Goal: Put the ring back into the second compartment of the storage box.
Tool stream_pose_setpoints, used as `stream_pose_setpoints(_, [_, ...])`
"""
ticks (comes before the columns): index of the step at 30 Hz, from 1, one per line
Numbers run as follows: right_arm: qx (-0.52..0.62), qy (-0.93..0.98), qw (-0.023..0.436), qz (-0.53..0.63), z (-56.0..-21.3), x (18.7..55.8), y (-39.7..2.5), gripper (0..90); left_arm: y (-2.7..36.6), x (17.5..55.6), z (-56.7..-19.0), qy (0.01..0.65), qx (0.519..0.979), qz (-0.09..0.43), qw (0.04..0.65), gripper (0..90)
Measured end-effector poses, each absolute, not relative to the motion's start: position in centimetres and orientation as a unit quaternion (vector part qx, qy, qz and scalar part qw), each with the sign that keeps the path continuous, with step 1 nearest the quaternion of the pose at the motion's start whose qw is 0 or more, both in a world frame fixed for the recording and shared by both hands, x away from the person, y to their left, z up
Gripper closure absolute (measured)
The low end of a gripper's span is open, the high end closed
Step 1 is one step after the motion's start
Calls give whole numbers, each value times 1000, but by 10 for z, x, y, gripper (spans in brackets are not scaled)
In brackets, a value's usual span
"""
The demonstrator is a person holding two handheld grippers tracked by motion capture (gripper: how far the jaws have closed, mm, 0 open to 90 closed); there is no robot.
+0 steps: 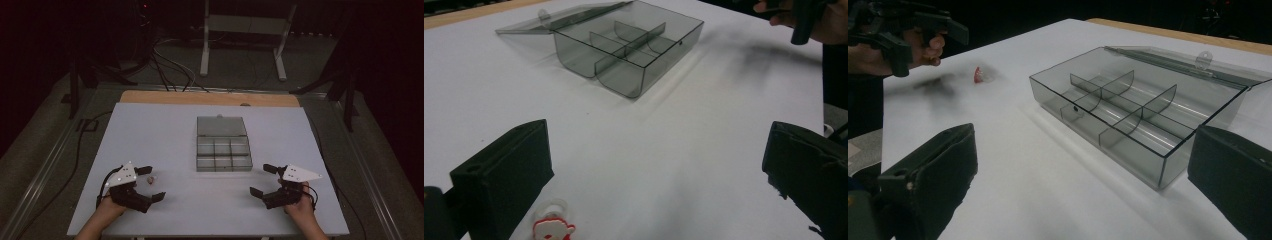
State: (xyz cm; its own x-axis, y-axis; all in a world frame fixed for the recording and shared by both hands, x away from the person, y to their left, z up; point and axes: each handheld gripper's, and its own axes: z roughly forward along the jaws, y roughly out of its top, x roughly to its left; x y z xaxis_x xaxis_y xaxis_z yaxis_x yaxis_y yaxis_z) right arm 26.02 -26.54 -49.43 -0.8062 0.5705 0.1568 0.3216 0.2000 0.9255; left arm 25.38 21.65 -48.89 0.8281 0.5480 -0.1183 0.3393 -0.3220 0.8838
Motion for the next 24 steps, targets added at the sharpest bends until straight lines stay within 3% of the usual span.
stream_pose_setpoints(24, [291, 769, 113, 558, -495, 260, -265, 0, 234, 264, -492, 317, 804, 117, 489, 8])
